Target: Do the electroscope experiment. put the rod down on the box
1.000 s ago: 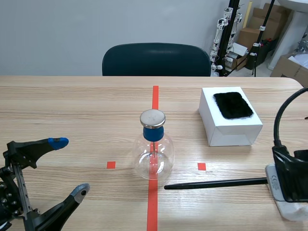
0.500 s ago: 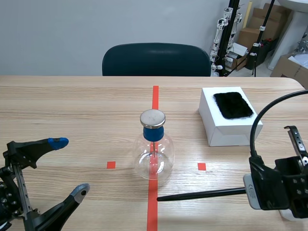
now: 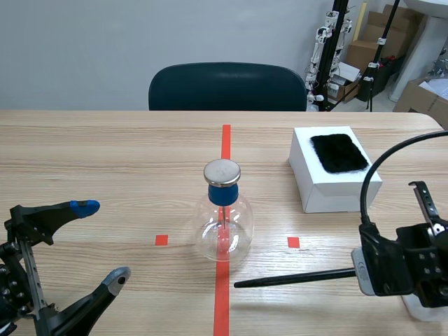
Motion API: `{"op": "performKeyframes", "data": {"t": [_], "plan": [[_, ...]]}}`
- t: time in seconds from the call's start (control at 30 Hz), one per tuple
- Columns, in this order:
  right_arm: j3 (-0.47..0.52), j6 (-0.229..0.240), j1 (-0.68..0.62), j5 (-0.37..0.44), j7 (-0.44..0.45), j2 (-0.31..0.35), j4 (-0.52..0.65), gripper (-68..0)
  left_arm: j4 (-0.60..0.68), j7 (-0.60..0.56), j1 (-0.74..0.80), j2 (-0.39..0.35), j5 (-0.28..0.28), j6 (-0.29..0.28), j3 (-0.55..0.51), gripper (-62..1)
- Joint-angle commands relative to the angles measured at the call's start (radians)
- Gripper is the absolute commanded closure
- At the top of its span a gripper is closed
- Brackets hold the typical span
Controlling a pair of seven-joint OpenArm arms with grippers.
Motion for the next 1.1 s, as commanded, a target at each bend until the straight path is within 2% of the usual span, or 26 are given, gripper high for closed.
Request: {"op": "performKeyframes", "data": {"t": [0.0,0.13,0.57,0.9,0.97,1.07], "plan": [[-0.015,0.008,0.024,-0.001,0.002,0.005,0.000,-0.5,0.017,-0.018,-0.005,-0.011,-0.014,-0.002,-0.003,-62.3],[-0.050,0.008,0.040,-0.002,-0.012,0.000,-0.023,-0.5,0.017,-0.018,-0.006,-0.011,-0.014,-0.002,-0.003,-62.3],[-0.077,0.008,0.038,-0.004,-0.054,-0.050,-0.078,-0.4,0.017,-0.018,-0.006,-0.011,-0.014,-0.002,-0.003,-62.3],[-0.095,0.008,0.040,-0.003,-0.132,-0.098,-0.084,-0.5,0.017,-0.018,-0.006,-0.011,-0.014,-0.002,-0.003,-62.3],[-0.095,0.008,0.041,-0.003,-0.133,-0.100,-0.084,-2.1,0.017,-0.018,-0.006,-0.011,-0.014,-0.002,-0.003,-62.3],[-0.096,0.008,0.052,-0.003,-0.147,-0.106,-0.084,-9.6,0.017,-0.018,-0.006,-0.011,-0.014,-0.002,-0.003,-62.3]]}}
